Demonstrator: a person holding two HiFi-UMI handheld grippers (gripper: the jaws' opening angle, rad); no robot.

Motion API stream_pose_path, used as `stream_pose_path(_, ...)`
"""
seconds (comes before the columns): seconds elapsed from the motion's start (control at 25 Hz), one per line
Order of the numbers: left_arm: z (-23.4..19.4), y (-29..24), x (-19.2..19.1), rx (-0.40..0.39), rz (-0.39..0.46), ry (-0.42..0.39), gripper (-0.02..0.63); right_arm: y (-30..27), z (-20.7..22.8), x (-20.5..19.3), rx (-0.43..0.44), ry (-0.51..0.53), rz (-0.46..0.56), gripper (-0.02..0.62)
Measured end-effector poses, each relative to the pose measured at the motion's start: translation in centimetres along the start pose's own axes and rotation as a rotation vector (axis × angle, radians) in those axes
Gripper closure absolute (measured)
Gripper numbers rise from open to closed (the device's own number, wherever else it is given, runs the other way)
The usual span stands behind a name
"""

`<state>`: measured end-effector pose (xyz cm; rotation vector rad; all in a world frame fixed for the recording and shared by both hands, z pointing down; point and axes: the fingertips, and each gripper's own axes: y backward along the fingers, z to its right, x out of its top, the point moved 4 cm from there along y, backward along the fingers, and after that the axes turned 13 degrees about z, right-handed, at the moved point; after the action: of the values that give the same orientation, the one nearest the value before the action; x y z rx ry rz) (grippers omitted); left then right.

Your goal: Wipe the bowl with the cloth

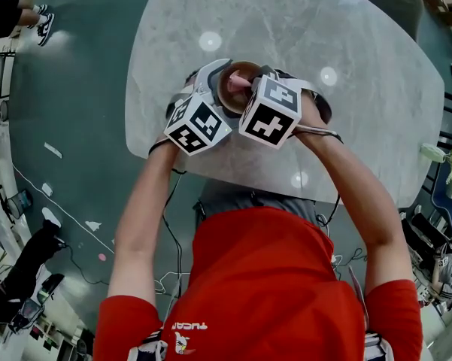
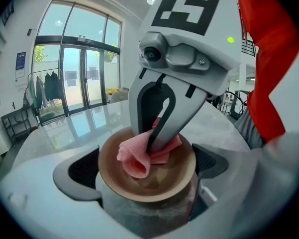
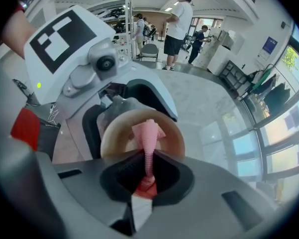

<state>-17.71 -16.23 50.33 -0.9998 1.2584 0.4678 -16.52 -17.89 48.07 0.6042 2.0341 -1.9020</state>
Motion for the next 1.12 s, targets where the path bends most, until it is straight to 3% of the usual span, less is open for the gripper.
stream_pose_path(0.2, -0.1, -0.1, 0.0, 0.000, 0.001, -0.001, 0.028, 0.0, -1.2, 0.3, 0.053, -0.027, 0.030, 0.574)
stream_pose_path(0.84, 0.6, 0.2, 0.8, 0.007, 0.057, -0.011, 0.026, 1.6, -0.5, 0.4, -0.035, -0.093, 0.180, 0.574)
stream_pose_path(1.0, 0.6, 1.9, 1.8, 0.048, 0.094, 0.006, 0.026, 3.5, -0.3, 1.3, -0.072, -0.122, 0.246, 0.574)
stream_pose_path(1.12, 0.0, 3.9, 3.8, 0.102, 0.169, 0.003, 0.028, 5.1, 0.0, 2.3, -0.108, -0.147, 0.293, 0.574)
